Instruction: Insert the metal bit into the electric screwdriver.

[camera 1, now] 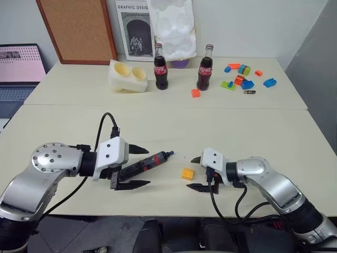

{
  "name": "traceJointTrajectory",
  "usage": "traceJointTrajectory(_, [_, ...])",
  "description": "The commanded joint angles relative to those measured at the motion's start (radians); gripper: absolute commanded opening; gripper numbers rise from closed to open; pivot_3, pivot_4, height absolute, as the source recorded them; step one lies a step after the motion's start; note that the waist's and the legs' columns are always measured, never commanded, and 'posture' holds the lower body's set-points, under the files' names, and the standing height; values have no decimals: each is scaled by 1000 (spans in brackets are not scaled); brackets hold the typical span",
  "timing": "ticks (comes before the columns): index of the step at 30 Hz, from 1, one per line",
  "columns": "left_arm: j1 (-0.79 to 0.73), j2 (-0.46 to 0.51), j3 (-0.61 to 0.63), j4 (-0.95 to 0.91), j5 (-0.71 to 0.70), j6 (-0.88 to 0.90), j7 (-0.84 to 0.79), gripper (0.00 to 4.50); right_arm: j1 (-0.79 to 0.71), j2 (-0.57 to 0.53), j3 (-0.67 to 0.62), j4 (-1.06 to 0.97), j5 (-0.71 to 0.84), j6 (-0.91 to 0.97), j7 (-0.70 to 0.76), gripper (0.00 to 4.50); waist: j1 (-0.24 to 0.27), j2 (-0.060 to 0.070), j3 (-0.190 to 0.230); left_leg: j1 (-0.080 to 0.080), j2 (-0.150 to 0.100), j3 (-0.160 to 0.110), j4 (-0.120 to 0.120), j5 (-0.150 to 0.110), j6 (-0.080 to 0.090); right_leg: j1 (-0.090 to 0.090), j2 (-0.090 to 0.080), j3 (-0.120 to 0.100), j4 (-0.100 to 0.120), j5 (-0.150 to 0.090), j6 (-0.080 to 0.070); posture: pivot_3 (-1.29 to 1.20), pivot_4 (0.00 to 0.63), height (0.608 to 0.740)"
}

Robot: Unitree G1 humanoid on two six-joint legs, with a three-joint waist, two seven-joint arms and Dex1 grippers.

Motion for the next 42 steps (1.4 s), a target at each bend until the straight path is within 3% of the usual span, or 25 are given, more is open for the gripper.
traceJointTrajectory(1, [-9,-16,-4,-13,3,-24,4,4500,-8,28,16,4,-25,-37,0,3568,0,0,0,0,0,0,0,0,0,0,0,0,0,0,0,0,150,740])
traceJointTrajectory(8, [-20,-55,-7,-8,0,-39,11,4500,-21,41,31,57,-82,-88,7,1744,0,0,0,0,0,0,0,0,0,0,1,0,1,0,0,0,150,740])
traceJointTrajectory(10, [-35,-82,-14,-2,-17,-14,30,4500,-15,42,3,59,-79,-99,-1,1444,0,0,0,1,0,0,1,0,0,1,1,0,1,0,-1,0,150,740])
traceJointTrajectory(16, [-134,-178,-102,34,4,1,55,4500,43,-10,-255,-18,9,-61,-58,1441,7,0,0,0,-1,-1,3,0,0,2,0,0,0,2,0,0,150,740])
traceJointTrajectory(20, [-232,-233,-205,53,68,-9,64,4500,133,-109,-493,72,6,-83,-107,1441,12,-1,0,0,-1,-1,3,0,0,4,0,0,-1,3,2,0,150,740])
traceJointTrajectory(24, [-320,-342,-260,97,78,12,108,4500,171,-144,-619,224,-12,-132,-167,1441,12,-1,0,1,-1,0,3,0,0,4,0,0,-1,3,2,0,150,740])
traceJointTrajectory(30, [-411,-493,-347,183,113,10,144,4500,93,-88,-661,473,-38,-181,-293,1440,-9,0,0,4,-1,3,2,0,0,4,1,5,1,3,2,0,150,740])
traceJointTrajectory(39, [-431,-534,-362,224,113,53,135,4500,74,-33,-651,515,-18,-189,-305,1440,-18,0,-1,7,-2,13,3,0,1,4,2,17,-1,6,8,0,150,740])
traceJointTrajectory(41, [-431,-528,-349,230,114,62,138,4500,86,-30,-661,488,-7,-175,-306,2152,-18,0,-1,8,-2,13,3,0,1,4,2,18,0,7,8,0,150,740])
traceJointTrajectory(42, [-434,-532,-339,236,120,62,154,4500,92,-29,-666,474,1,-171,-303,2292,-18,0,-1,8,-2,13,3,0,1,4,2,18,0,7,8,0,150,740])
